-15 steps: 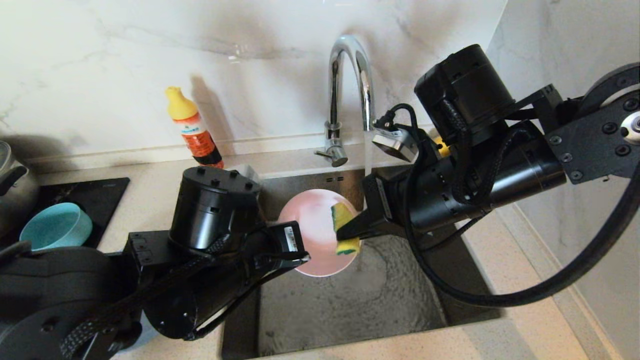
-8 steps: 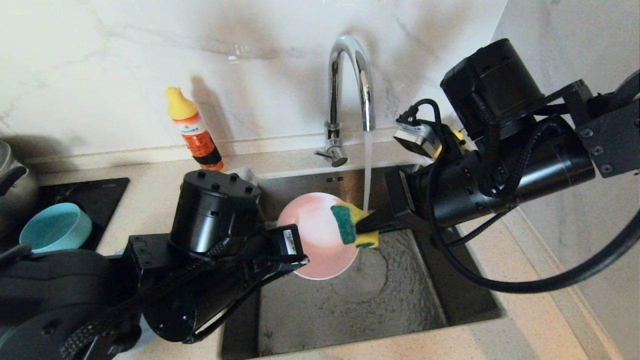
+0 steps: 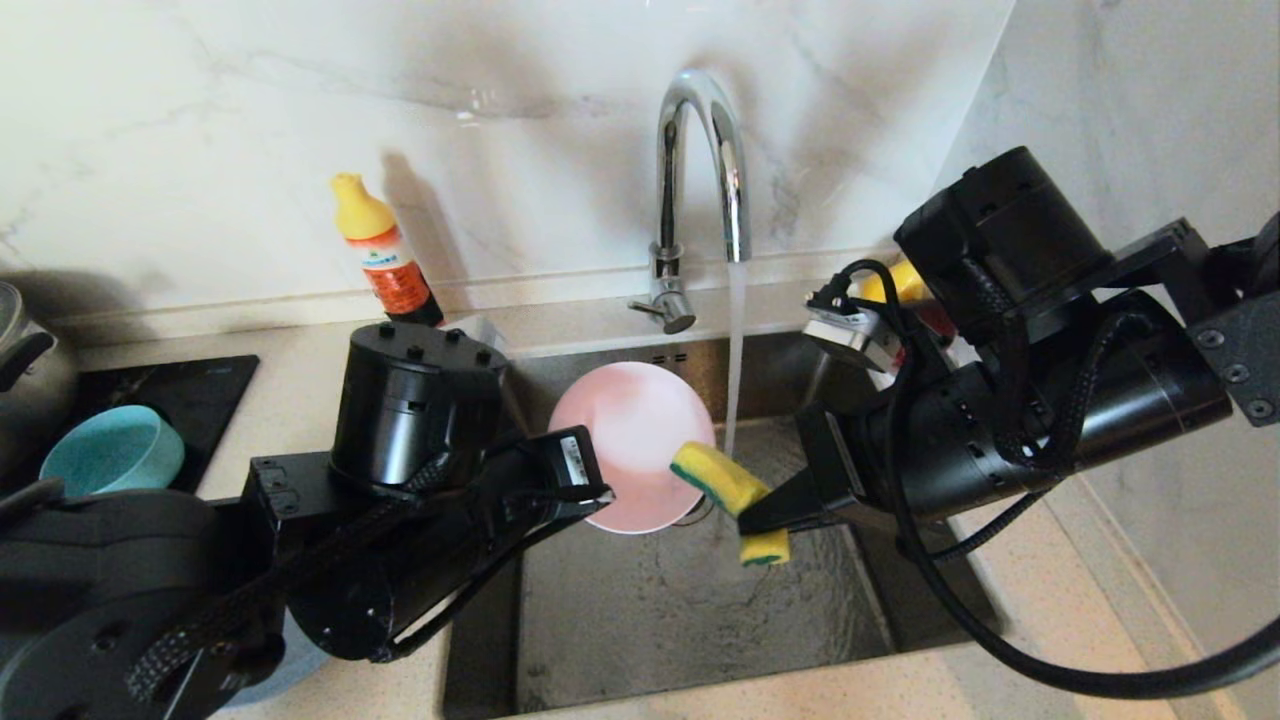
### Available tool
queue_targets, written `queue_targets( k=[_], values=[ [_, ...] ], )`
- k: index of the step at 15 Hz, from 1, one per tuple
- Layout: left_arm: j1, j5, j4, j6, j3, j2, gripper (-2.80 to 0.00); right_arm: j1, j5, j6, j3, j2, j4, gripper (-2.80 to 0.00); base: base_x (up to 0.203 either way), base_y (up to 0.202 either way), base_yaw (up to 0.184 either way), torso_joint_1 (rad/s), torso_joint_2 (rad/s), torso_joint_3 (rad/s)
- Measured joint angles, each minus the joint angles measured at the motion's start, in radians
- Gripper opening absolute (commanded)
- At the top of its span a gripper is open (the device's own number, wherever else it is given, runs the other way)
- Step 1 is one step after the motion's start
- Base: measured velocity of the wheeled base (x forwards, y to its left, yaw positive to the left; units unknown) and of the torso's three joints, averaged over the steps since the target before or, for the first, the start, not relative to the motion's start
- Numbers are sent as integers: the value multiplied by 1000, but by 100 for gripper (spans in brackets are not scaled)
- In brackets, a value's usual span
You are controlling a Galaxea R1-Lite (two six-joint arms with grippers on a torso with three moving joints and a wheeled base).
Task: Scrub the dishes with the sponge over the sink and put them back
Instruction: Wipe the bowl, then rinse the bowl
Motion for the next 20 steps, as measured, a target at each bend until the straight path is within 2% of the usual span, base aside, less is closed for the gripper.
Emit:
queue_targets(
  k=[5,9,11,13,15,20],
  values=[
    [33,-10,8,-6,-35,51,-280,-20,-4,10,63,-117,5,-280,0,0,0,0,0,0],
    [37,-15,58,-16,-103,117,-280,-103,-8,8,107,-282,50,-280,0,0,0,0,0,0],
    [39,-32,133,-55,-179,152,-280,-165,-6,1,156,-353,57,-280,0,0,0,0,0,0],
    [52,-91,235,-109,-270,191,-280,-212,-3,-1,219,-417,55,-280,0,0,0,0,0,0],
    [62,-155,319,-161,-360,237,-280,-241,3,-2,270,-469,54,-280,0,0,0,0,0,0],
    [74,-213,494,-242,-581,356,-280,-286,21,8,303,-530,57,-280,0,0,0,0,0,0]
  ],
)
